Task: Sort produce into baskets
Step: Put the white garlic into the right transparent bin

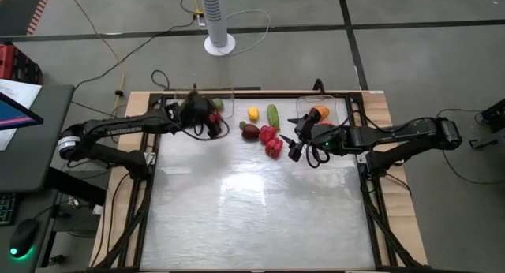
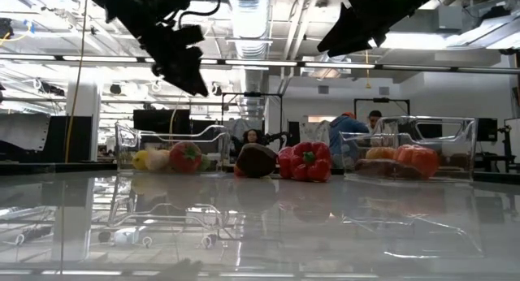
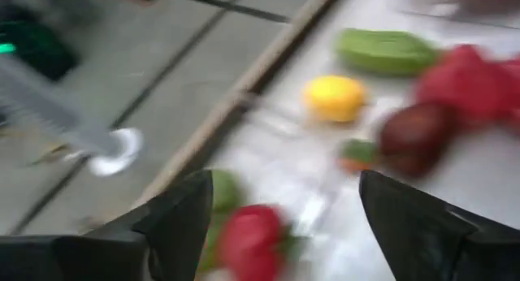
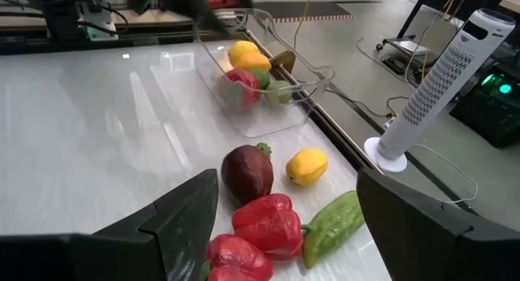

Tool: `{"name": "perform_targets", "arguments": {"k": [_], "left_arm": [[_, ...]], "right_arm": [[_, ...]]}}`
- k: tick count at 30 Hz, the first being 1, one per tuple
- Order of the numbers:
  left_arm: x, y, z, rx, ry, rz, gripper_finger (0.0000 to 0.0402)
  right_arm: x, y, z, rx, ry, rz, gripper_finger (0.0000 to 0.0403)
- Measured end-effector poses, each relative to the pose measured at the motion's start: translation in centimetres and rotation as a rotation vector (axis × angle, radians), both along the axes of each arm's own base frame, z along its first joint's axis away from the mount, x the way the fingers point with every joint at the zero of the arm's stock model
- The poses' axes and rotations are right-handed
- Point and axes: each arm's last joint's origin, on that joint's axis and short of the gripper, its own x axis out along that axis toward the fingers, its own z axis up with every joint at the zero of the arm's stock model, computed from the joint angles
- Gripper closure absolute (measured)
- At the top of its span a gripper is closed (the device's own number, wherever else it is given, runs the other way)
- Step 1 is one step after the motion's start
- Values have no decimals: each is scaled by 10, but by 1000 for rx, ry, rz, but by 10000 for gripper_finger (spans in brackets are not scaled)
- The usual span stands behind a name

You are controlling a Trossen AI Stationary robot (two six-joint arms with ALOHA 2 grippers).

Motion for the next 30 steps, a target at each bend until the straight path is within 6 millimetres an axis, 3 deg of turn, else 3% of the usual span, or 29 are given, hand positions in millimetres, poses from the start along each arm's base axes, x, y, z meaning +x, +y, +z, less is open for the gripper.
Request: {"name": "perform_targets", "arguments": {"k": [9, 12, 16, 21, 30], "left_arm": [[64, -29, -48, -21, 134, -213, 94], [84, -33, -47, 22, 170, -236, 94], [96, -36, -34, 73, 165, -247, 94], [80, -31, -12, 87, 142, -212, 93], [2, 1, 30, -83, 90, 131, 109]], "right_arm": [[0, 0, 0, -1, -4, 1, 84], [0, 0, 0, -2, 5, 1, 84], [-1, 0, -2, -3, 28, 1, 84], [-3, 0, -6, 13, 58, -8, 84], [-2, 0, -5, 31, 33, -17, 84]]}}
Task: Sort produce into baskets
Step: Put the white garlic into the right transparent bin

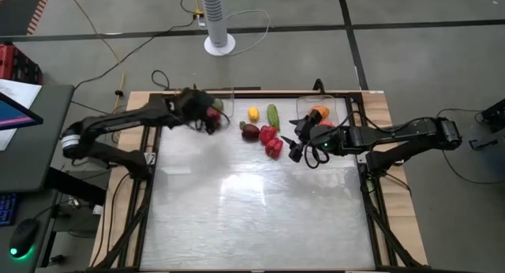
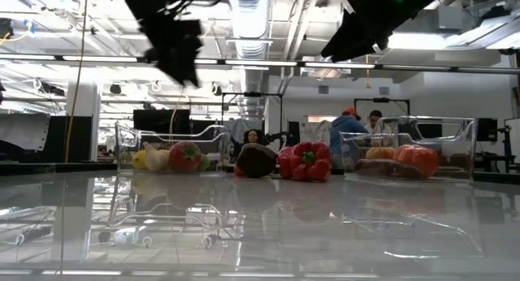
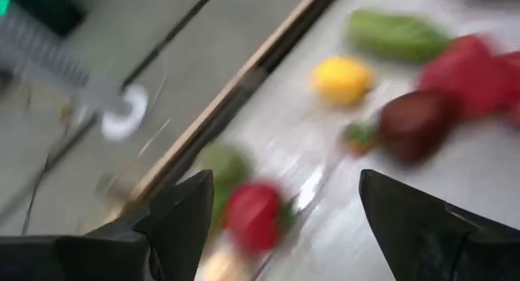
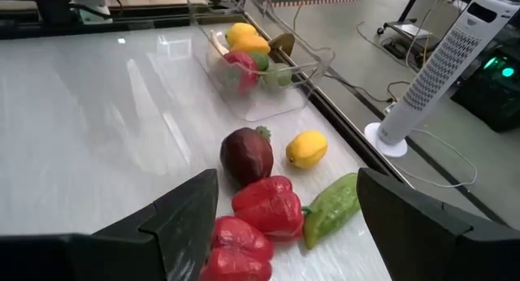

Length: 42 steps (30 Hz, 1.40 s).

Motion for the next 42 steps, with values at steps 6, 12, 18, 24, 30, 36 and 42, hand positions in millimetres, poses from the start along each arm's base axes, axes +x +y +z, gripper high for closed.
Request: {"name": "perform_targets", "arguments": {"k": [6, 12, 18, 24, 30, 36, 42], "left_arm": [[-43, 37, -13, -203, 106, 234, 131], [-46, 71, -35, -322, 99, 296, 155], [-45, 91, -69, -463, 199, 298, 163], [-40, 99, -92, -555, 251, 254, 164], [-39, 99, -103, -604, 305, 247, 164], [-39, 99, -103, -591, 319, 231, 169], [-40, 99, -103, -590, 326, 219, 234]], "right_arm": [[2, 0, 5, 5, -58, -1, 84], [2, 2, 4, -2, -51, 10, 84], [2, 2, 3, -15, -28, 19, 84], [2, 2, 3, -19, -21, 19, 84], [2, 1, 3, -21, -21, 19, 84], [2, 1, 3, -21, -21, 19, 84], [2, 1, 3, -22, -21, 17, 84]]}}
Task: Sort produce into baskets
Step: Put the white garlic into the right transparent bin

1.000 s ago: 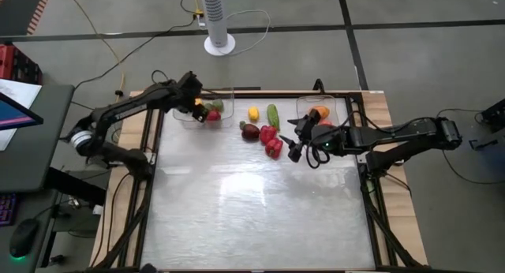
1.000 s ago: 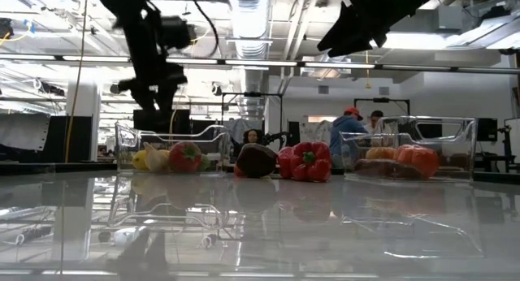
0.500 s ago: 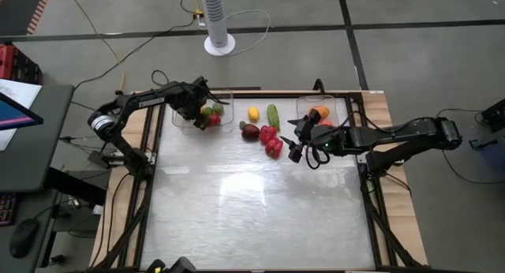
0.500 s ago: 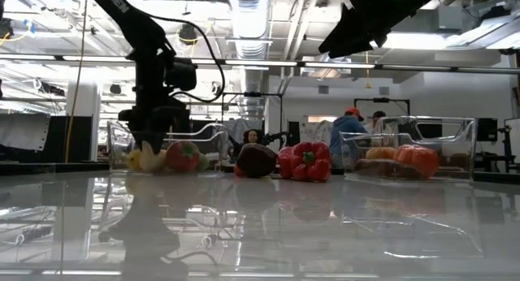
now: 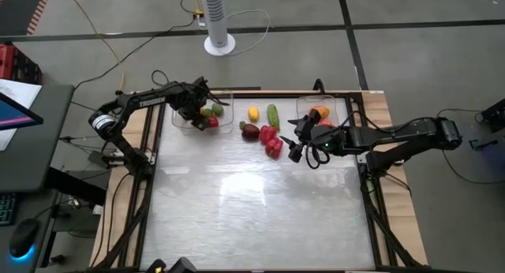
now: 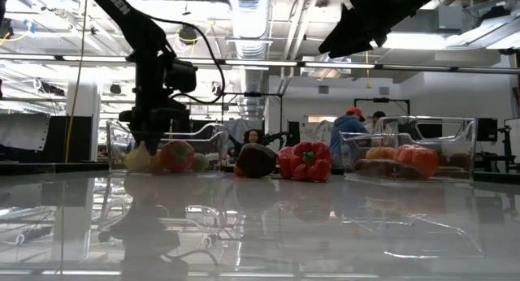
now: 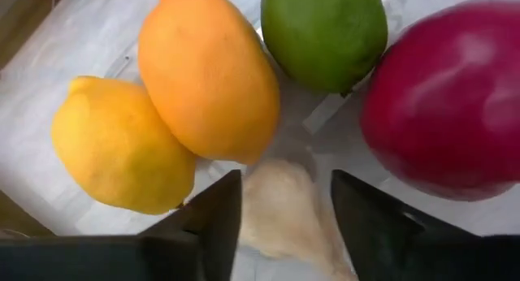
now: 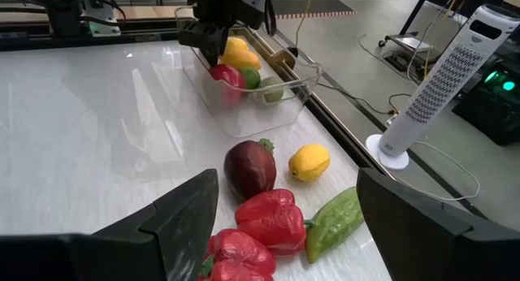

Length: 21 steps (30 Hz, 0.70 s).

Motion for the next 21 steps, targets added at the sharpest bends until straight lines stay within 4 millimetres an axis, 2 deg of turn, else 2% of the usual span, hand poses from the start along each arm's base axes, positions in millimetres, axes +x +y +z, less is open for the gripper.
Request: {"name": "perform_targets", "arguments": {"k": [6, 13, 17, 21], "left_arm": [[-1, -2, 0, -24, 9, -15, 318], [0, -2, 1, -52, -18, -41, 393], [3, 1, 12, -42, -25, -52, 398], [7, 5, 31, -38, -34, -58, 396]], "right_arm": [[0, 0, 0, -4, 2, 1, 84], [0, 0, 0, -6, 2, -1, 84], [0, 0, 0, -7, 3, 0, 84], [0, 0, 0, -7, 3, 0, 84]]}}
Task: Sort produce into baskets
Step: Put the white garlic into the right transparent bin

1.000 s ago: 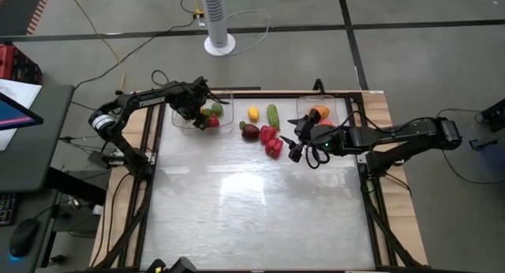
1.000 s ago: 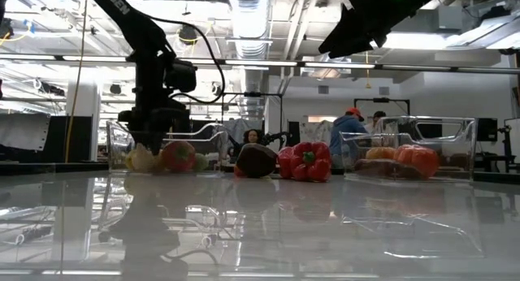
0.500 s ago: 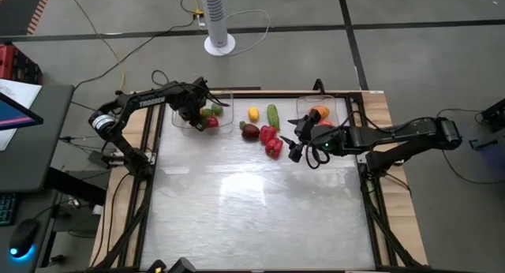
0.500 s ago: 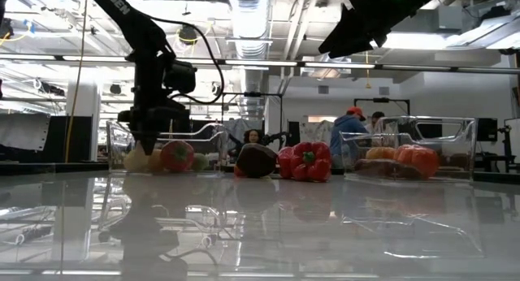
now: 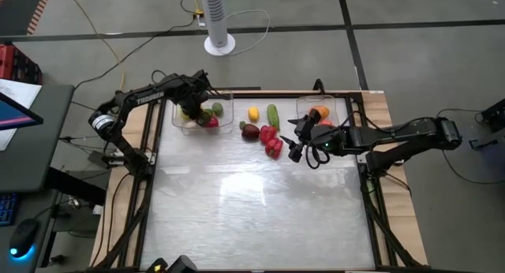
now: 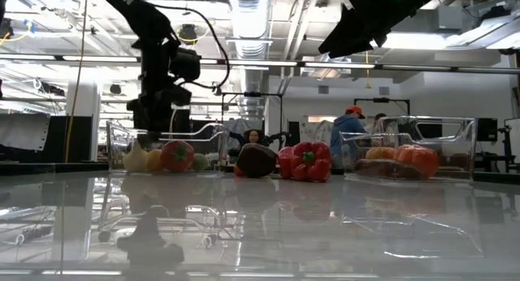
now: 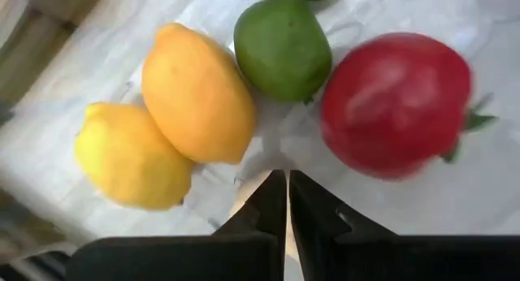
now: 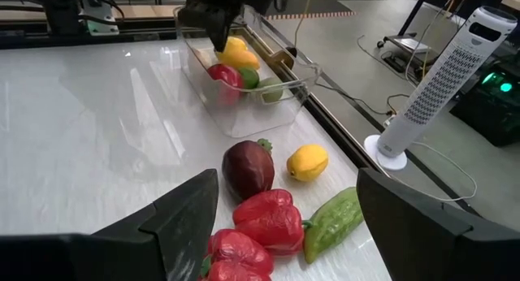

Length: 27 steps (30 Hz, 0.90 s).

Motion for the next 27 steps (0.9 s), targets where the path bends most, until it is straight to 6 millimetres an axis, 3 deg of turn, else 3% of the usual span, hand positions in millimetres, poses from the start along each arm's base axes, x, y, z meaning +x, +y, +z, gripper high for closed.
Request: {"name": "perform_targets", "arguments": {"k": [6, 11, 18, 22, 27], "left_arm": [[-1, -4, 20, -18, 79, 42, 350], [-5, -7, 20, -30, 134, 129, 268], [-3, -8, 20, -88, 68, 200, 160], [-1, -6, 11, -132, 105, 235, 137], [9, -2, -14, -199, 170, 239, 134]], "right_arm": [[1, 0, 1, 1, -16, 0, 84], [0, 0, 1, -29, 9, 15, 84], [-2, -5, 7, -98, 22, 34, 84], [-4, -11, 10, -98, 10, 35, 84], [-3, -18, 14, -94, -31, 52, 84]]}}
